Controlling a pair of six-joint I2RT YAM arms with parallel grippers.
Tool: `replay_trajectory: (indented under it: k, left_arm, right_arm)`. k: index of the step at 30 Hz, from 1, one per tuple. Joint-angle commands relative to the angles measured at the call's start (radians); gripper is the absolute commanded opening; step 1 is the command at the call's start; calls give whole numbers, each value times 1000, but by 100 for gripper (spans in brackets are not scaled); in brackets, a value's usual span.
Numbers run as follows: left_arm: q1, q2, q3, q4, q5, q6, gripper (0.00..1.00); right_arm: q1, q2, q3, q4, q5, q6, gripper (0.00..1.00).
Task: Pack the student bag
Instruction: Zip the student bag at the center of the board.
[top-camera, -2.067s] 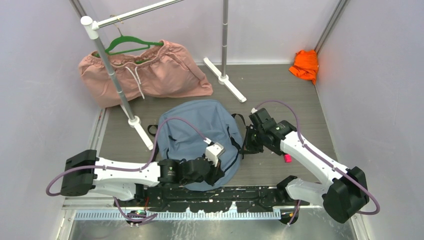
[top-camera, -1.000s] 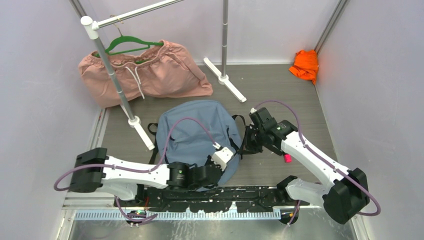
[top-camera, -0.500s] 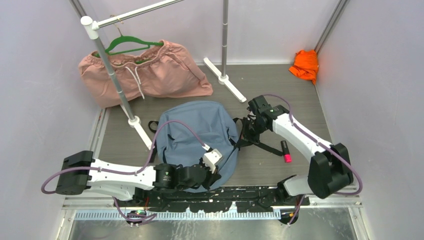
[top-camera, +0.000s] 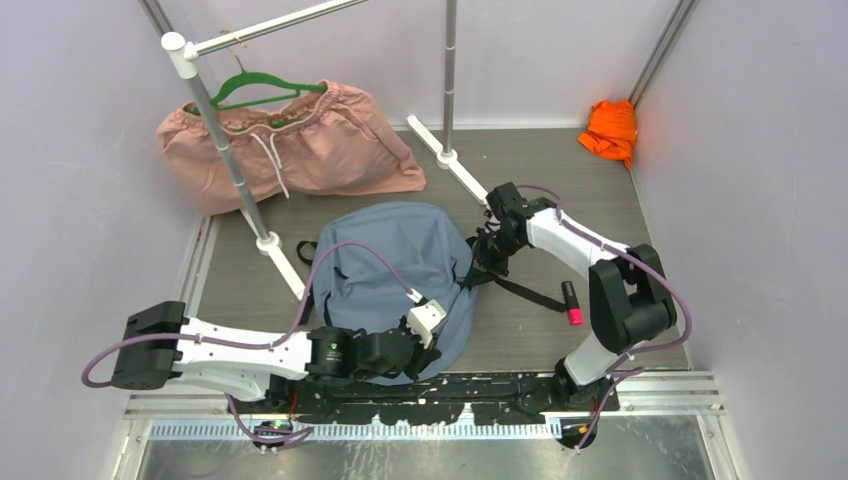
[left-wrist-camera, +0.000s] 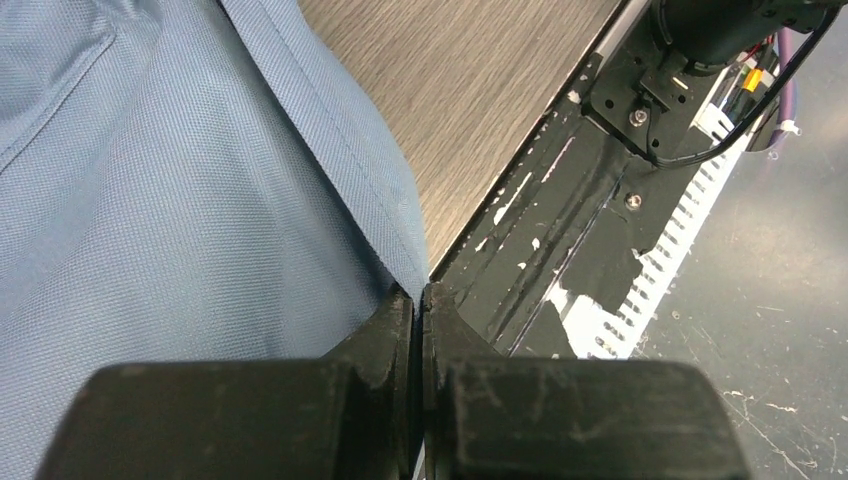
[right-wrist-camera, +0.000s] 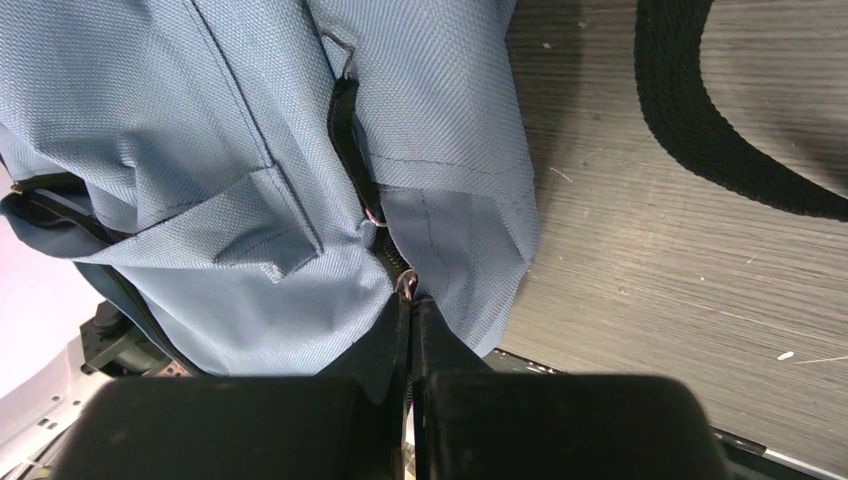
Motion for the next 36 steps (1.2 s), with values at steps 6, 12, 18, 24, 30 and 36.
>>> replay_trajectory:
  k: [6,12,18,24,30,36]
  left_arm:
    - [-81,-86,20,-89,76,-13,0]
    - [-81,-84,-2,-45,-17,-49,0]
    - [-81,-13,4,-60,6,-51,0]
    - [-81,21,15,-48,41,-62,0]
    - [-81,100,70,-86,54,-61,0]
    - [-82,120,69,-41,73,-60,0]
  right_arm:
    - [-79,-107,86,328,161,-75,1]
    - [-78,-341,-75,319,60,-56,1]
    - [-78,-383,-183,261,59,-46,1]
    - [-78,-337,-168,230,141,-63,2]
    - [-78,-302,-62,126,109,-117,16]
    - [-78,-295,-49,122,122,-101,22]
